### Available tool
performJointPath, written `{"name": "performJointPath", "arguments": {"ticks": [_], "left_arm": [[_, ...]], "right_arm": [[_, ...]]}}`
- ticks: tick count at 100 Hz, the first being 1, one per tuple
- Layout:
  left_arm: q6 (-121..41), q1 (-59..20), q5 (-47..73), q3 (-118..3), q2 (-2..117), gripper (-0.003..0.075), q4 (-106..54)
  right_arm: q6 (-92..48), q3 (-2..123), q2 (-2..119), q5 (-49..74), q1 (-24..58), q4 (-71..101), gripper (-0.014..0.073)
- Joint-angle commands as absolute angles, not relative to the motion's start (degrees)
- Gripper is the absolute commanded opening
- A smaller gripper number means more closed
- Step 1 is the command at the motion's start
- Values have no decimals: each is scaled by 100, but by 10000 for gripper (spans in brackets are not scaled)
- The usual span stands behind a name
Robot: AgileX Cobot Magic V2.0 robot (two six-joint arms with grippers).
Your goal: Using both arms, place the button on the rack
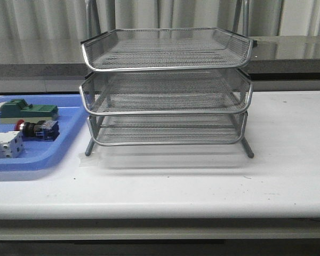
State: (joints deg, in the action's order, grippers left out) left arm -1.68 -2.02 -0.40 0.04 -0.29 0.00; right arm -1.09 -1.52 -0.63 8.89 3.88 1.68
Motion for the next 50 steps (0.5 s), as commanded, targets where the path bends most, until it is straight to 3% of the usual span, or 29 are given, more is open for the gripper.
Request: {"name": "performJointPath", "arguments": {"ticks": [1, 50], "left_arm": [[-107, -198, -497, 281, -215, -20, 0], [-107, -198, -497, 281, -215, -20, 0]], "right_arm": [[-106, -76, -182, 405, 359, 141, -60], [-117, -76, -182, 372, 359, 115, -60]]}}
